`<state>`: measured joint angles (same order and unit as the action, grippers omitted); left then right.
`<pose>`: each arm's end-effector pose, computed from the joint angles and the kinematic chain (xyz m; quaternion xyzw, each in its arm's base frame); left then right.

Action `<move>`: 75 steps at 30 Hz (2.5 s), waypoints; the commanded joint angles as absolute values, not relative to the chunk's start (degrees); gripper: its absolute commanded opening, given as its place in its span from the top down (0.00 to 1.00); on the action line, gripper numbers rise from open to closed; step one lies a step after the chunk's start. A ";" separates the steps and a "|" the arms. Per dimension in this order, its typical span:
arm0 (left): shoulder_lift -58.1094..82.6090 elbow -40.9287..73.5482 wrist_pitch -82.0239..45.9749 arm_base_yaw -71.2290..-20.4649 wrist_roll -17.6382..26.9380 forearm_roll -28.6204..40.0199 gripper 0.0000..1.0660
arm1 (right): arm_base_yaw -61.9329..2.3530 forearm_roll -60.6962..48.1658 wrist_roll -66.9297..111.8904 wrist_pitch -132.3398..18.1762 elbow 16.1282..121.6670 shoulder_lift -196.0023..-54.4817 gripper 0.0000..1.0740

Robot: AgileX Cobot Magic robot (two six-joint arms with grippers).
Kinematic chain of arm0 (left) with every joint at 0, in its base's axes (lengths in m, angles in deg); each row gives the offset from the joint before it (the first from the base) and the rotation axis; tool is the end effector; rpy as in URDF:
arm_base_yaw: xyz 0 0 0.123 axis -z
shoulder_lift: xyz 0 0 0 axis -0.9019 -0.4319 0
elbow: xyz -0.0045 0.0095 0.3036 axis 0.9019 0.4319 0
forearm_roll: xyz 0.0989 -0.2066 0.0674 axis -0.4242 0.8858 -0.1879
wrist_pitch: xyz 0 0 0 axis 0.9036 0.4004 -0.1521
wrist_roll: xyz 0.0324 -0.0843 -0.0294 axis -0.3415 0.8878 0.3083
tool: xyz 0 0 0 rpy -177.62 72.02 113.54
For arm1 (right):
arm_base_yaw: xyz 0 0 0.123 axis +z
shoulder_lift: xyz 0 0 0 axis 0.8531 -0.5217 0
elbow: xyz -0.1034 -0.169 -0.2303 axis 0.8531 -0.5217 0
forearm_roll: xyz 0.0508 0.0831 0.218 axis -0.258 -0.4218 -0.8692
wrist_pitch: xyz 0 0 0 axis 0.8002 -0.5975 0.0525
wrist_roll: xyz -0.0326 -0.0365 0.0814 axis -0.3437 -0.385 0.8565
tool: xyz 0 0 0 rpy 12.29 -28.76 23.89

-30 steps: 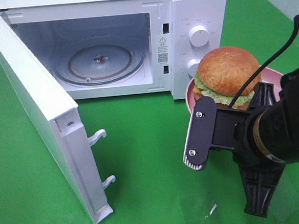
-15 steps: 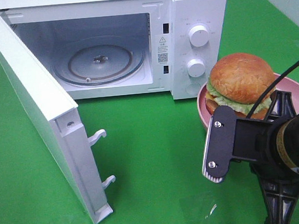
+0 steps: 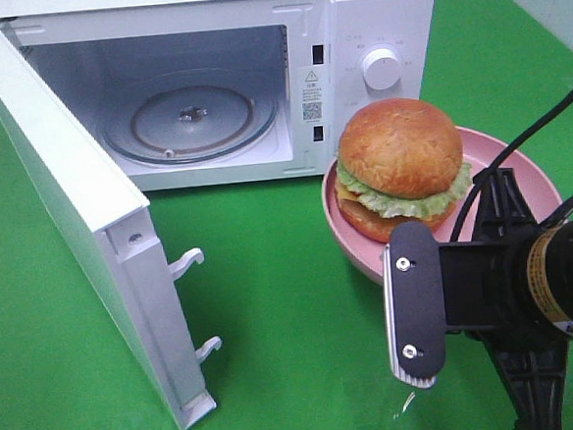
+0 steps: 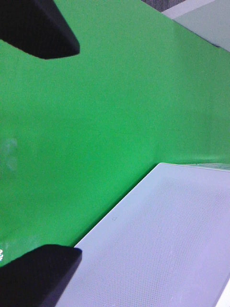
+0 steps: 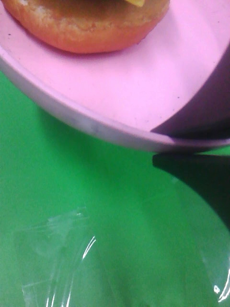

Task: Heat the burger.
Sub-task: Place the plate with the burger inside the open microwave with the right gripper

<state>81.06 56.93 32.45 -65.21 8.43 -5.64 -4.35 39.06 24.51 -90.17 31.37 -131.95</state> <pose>-0.0352 -0.0053 0.2724 -0.0043 0.8506 -0.0248 0.5252 0.1435 0.1419 0.2099 -0.6916 0.6599 -0.1510 0.2517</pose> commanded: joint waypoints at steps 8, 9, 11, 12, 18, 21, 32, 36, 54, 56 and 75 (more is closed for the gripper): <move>81.92 56.99 31.99 -65.21 8.43 -5.24 0.06 | -4.52 41.35 17.12 -88.91 31.54 -131.26 0.99; 81.92 56.99 31.99 -65.21 8.43 -5.24 0.06 | -4.52 41.12 14.77 -87.94 31.54 -131.26 0.99; 81.92 56.99 31.99 -65.21 8.43 -5.24 0.06 | -4.52 40.49 11.57 -86.56 31.54 -131.26 0.99; 81.92 56.99 31.99 -65.21 8.43 -5.24 0.06 | -4.52 40.49 11.57 -86.56 31.54 -131.26 0.99; 81.92 56.99 31.99 -65.21 8.43 -5.24 0.06 | -8.71 34.24 2.63 -81.98 31.54 -131.26 0.99; 81.92 56.99 31.99 -65.21 8.43 -5.24 0.06 | -12.31 32.87 -3.16 -79.80 31.54 -131.26 0.99; 81.92 56.99 31.99 -65.21 8.43 -5.24 0.06 | -18.56 23.47 -23.38 -75.56 31.54 -131.26 0.99; 81.92 56.99 31.99 -65.21 8.43 -5.24 0.06 | -18.56 21.29 -26.71 -74.70 31.54 -131.26 0.99; 81.92 56.99 31.99 -65.21 8.43 -5.24 0.06 | -23.54 5.19 -50.20 -74.07 34.00 -131.32 0.99; 81.92 56.99 31.99 -65.21 8.43 -5.24 0.06 | -24.23 2.33 -53.35 -74.07 34.00 -131.32 0.99; 81.92 56.99 31.99 -65.21 8.43 -5.24 0.06 | -29.22 -21.51 -77.13 -72.75 34.46 -131.43 0.98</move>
